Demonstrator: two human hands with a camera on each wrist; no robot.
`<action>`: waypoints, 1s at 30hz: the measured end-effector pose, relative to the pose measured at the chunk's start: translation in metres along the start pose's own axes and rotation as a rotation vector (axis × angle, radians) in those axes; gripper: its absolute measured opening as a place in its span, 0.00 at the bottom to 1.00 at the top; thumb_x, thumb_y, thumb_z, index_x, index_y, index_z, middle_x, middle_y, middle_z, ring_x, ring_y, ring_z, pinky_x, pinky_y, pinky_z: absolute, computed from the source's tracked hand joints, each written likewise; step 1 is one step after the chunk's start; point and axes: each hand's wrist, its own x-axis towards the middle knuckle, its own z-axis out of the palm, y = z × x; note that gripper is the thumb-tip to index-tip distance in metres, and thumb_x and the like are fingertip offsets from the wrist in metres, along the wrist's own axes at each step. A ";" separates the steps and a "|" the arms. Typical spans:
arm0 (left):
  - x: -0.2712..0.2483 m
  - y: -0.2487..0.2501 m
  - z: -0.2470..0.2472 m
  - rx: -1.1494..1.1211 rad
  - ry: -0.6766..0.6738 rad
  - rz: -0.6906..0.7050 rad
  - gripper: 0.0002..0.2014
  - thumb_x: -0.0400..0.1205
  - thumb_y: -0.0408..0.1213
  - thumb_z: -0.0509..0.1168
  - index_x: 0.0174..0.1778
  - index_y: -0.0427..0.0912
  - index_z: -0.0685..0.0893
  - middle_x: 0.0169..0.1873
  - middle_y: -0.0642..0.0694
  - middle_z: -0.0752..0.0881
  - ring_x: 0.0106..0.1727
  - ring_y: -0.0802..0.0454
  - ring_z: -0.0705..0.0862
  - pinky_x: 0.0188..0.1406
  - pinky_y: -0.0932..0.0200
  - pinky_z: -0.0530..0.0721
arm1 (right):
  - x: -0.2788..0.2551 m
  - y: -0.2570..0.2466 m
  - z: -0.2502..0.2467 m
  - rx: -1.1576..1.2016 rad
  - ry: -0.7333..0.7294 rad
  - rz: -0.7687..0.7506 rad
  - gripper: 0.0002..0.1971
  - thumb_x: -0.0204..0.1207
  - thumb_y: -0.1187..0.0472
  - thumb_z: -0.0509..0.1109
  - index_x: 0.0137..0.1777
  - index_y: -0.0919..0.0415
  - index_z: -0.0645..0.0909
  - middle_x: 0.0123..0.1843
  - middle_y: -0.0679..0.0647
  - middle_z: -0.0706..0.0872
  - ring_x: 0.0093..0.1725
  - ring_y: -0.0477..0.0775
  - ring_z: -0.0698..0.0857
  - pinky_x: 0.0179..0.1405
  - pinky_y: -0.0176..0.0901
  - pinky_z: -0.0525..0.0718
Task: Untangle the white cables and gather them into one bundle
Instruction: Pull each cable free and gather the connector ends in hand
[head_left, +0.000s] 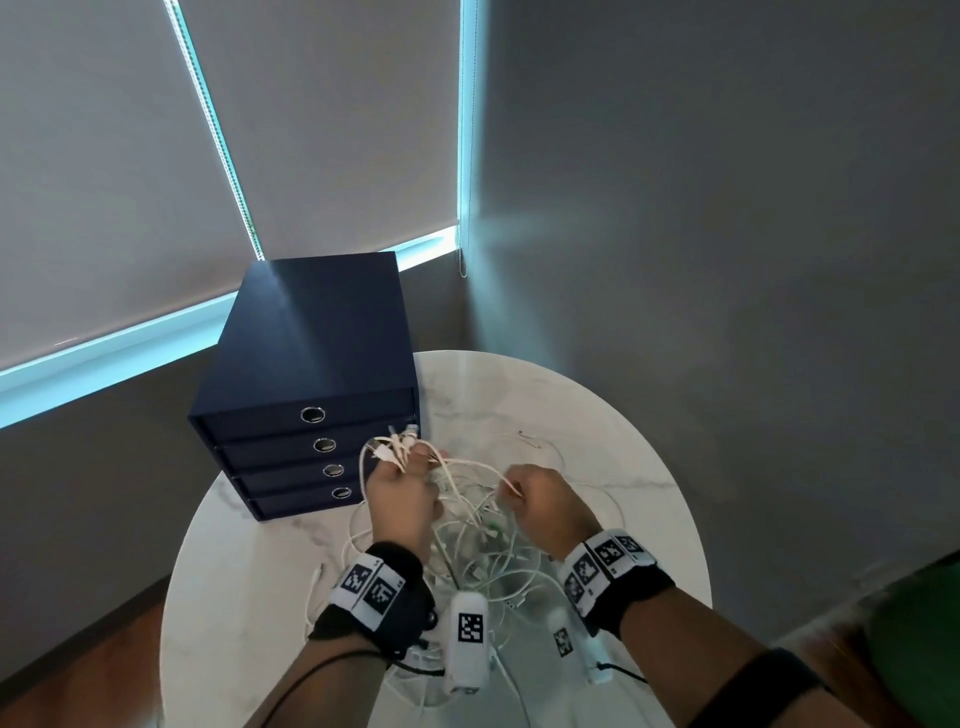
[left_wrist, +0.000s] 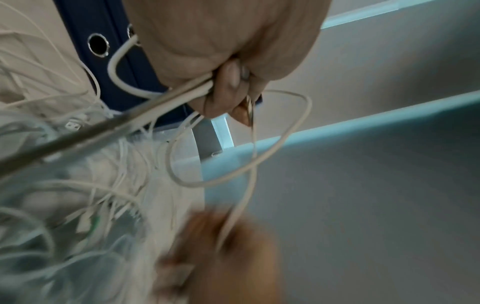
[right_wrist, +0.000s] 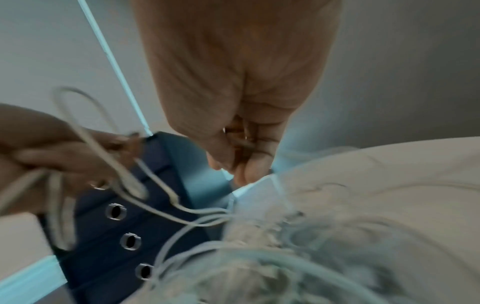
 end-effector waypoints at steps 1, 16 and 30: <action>0.005 0.007 -0.004 -0.034 0.039 0.020 0.10 0.89 0.38 0.62 0.46 0.35 0.80 0.33 0.40 0.83 0.18 0.56 0.71 0.15 0.66 0.67 | -0.003 0.019 0.002 -0.044 -0.013 0.062 0.10 0.74 0.69 0.62 0.41 0.53 0.80 0.44 0.53 0.86 0.44 0.54 0.83 0.44 0.47 0.83; 0.027 -0.004 -0.023 0.099 0.126 0.046 0.11 0.88 0.39 0.64 0.39 0.42 0.77 0.26 0.45 0.77 0.21 0.51 0.71 0.21 0.61 0.69 | 0.012 0.034 -0.076 1.208 0.316 0.563 0.13 0.83 0.69 0.58 0.37 0.68 0.76 0.23 0.62 0.80 0.18 0.57 0.81 0.24 0.50 0.85; 0.004 -0.019 -0.013 0.382 -0.168 -0.095 0.10 0.88 0.38 0.63 0.47 0.35 0.83 0.43 0.36 0.91 0.13 0.61 0.71 0.13 0.67 0.66 | 0.062 0.036 -0.189 0.455 0.711 0.181 0.20 0.68 0.74 0.74 0.61 0.62 0.84 0.52 0.58 0.86 0.51 0.59 0.87 0.54 0.59 0.88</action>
